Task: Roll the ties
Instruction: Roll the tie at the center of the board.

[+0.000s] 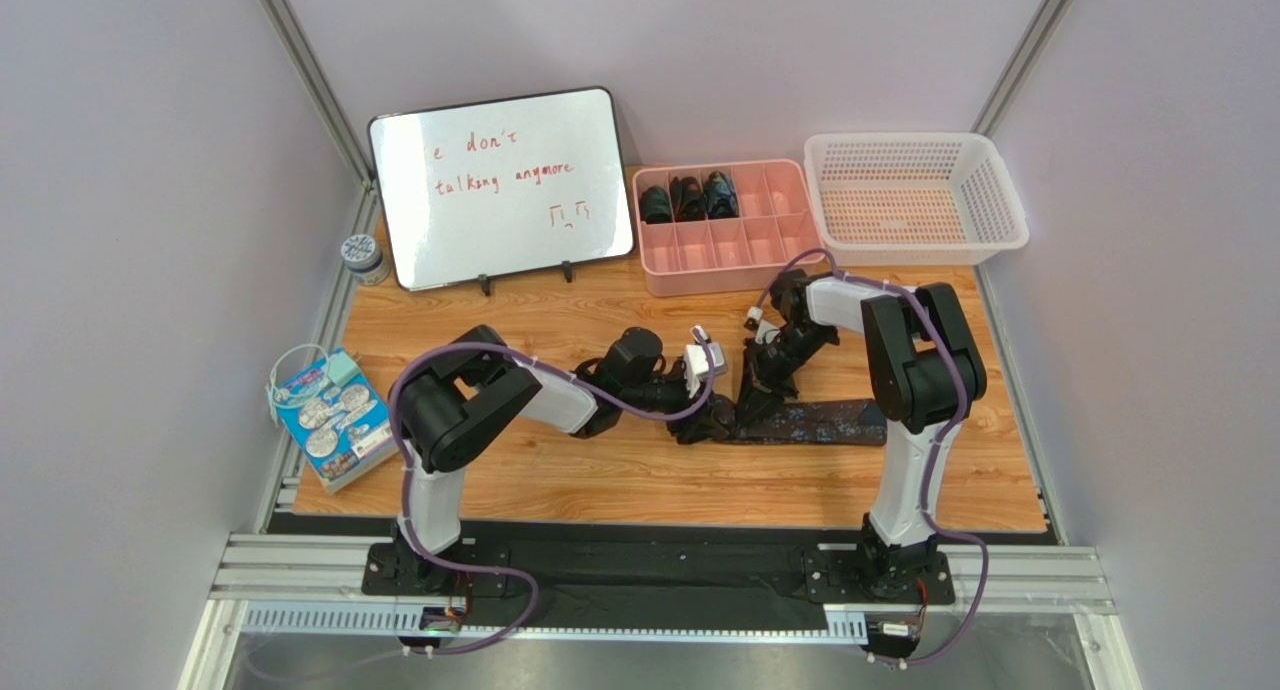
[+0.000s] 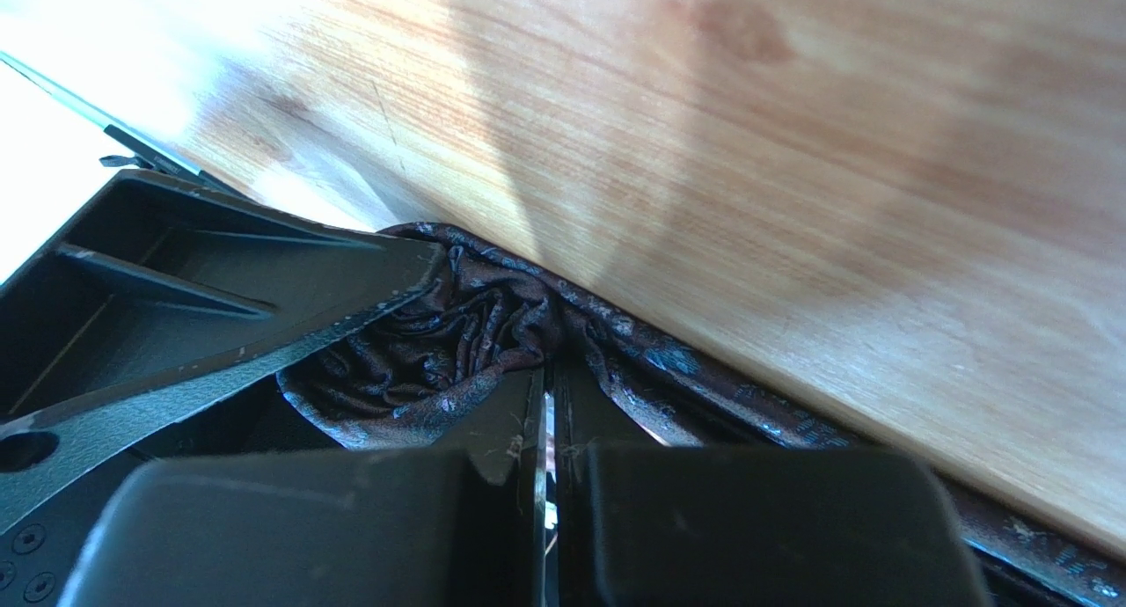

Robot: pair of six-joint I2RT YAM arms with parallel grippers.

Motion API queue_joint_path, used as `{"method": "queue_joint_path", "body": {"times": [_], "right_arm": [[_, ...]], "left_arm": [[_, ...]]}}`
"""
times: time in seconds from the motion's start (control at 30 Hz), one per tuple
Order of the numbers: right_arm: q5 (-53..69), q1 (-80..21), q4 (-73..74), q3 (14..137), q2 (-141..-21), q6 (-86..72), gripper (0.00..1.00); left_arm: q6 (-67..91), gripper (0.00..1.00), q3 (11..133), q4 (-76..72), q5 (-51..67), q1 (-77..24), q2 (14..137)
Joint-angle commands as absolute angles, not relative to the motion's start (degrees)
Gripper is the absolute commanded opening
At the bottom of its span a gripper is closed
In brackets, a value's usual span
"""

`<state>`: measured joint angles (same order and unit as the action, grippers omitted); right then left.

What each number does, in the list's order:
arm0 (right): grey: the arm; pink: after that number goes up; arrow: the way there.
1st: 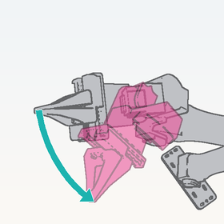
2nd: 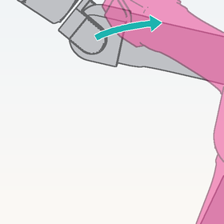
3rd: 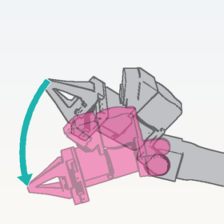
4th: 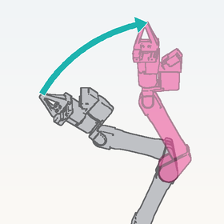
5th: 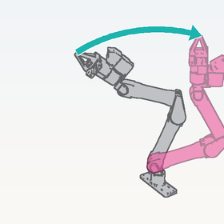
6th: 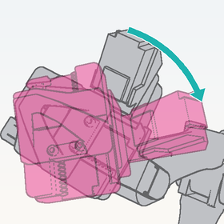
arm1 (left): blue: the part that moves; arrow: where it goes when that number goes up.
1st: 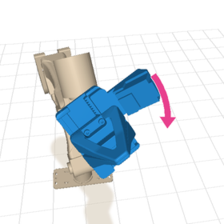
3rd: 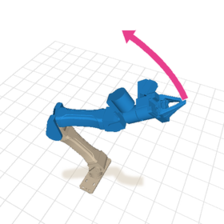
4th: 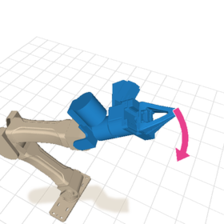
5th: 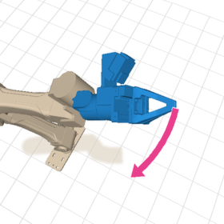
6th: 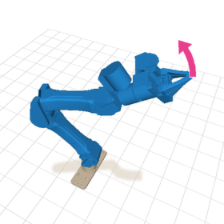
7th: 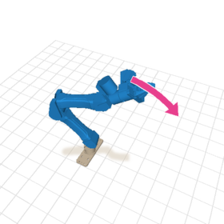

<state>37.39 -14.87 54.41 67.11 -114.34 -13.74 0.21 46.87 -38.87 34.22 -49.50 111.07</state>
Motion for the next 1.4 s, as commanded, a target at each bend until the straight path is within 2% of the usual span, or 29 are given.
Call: {"method": "queue_joint_path", "body": {"times": [0.0, 0.23, 0.37, 0.53, 0.57, 0.67, 0.7, 0.73, 0.9, 1.03, 1.17, 1.37], "right_arm": [[25.7, -16.1, 42.5, 64.9, -119.6, -14.4, 0.00], [28.1, -16.3, 40.3, 64.3, -119.0, -15.5, 0.00], [29.6, -16.3, 39.2, 64.0, -117.3, -14.9, 0.00], [30.5, -15.7, 41.6, 65.0, -113.1, -10.6, 0.01], [30.5, -15.3, 43.1, 65.4, -112.2, -9.9, 0.07], [31.5, -13.4, 47.3, 67.7, -108.5, -6.7, 0.24], [32.0, -12.3, 49.0, 68.5, -107.9, -5.5, 0.31], [33.1, -11.9, 50.5, 69.4, -106.8, -4.6, 0.43], [36.5, -7.5, 58.6, 70.7, -103.7, 2.5, 0.59], [41.1, -5.5, 60.6, 68.9, -102.5, 4.0, 0.62], [46.3, -5.3, 56.3, 66.2, -100.1, 1.2, 0.62], [47.4, -7.6, 52.2, 63.4, -100.2, -2.0, 0.58]], "left_arm": [[4.5, 0.65, 48.4, -44.2, 38.1, -50.7, 112.7], [1.6, 0.60, 50.4, -40.9, 34.6, -52.3, 114.8], [-4.0, 0.47, 52.3, -33.9, 30.9, -54.0, 115.6], [-13.0, 0.23, 53.1, -19.8, 25.6, -54.7, 114.3], [-13.8, 0.17, 53.7, -17.6, 24.9, -54.8, 114.2], [-17.7, 0.11, 55.0, -10.6, 22.5, -55.4, 114.5], [-18.4, 0.10, 55.5, -7.2, 21.9, -55.8, 114.9], [-19.4, 0.10, 56.2, -5.4, 20.8, -55.9, 115.3], [-19.4, 0.08, 59.8, -0.3, 18.5, -56.0, 117.6], [-19.5, 0.08, 61.7, 3.4, 18.1, -56.1, 119.1], [-20.1, 0.07, 63.3, 5.5, 18.1, -56.2, 120.1], [-20.1, 0.07, 64.2, 6.8, 18.8, -56.2, 120.0]]}}
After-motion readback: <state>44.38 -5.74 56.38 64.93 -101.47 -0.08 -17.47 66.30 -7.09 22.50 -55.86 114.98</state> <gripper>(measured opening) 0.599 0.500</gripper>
